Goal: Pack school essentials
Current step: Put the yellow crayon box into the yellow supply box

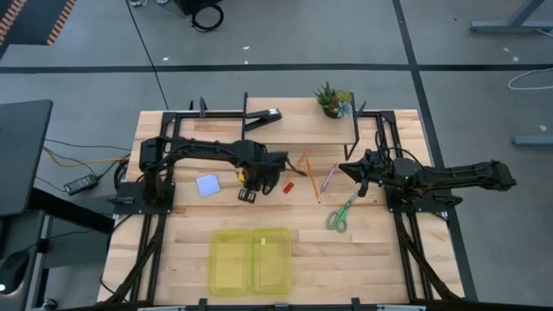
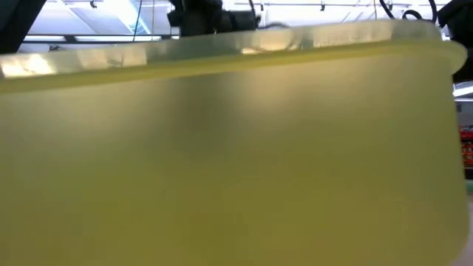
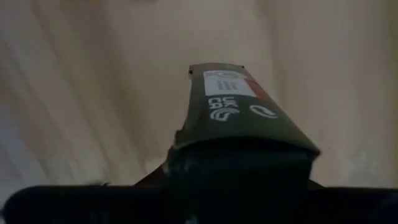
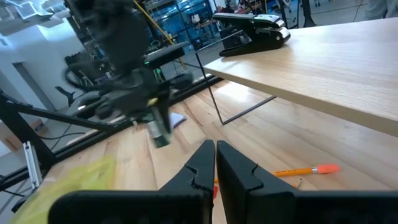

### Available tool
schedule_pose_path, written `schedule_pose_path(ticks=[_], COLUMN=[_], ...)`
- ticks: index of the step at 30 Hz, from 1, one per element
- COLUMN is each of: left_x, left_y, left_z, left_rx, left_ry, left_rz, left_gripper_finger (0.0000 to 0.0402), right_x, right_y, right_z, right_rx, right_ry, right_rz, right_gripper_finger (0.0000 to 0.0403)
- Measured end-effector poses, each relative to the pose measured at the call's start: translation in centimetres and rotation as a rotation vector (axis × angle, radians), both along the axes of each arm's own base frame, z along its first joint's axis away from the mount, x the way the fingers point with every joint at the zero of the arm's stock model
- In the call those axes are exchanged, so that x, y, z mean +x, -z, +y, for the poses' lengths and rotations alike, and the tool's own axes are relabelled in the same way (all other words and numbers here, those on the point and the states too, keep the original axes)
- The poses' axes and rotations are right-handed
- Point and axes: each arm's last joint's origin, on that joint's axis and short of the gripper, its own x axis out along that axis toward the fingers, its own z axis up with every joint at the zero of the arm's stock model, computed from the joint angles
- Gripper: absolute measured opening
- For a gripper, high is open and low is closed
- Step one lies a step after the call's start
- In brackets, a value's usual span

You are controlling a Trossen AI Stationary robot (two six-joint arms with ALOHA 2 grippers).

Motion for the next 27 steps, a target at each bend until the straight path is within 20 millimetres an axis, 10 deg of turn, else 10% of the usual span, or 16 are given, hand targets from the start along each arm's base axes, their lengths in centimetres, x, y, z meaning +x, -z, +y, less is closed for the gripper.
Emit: schedule_pose_path(ticks=[27], left_x=[0.2], left_y=[-2.7], left_z=[-16.8], left_rx=[0.134], left_ry=[0.732], left_rz=[-0.249], left_gripper_finger=[0.01], right_x=[0.0], right_y=[0.1], right_z=[0.0], right_rx=[0.016], right_ry=[0.002], right_rz=[0.005], right_gripper_finger=[0.0023])
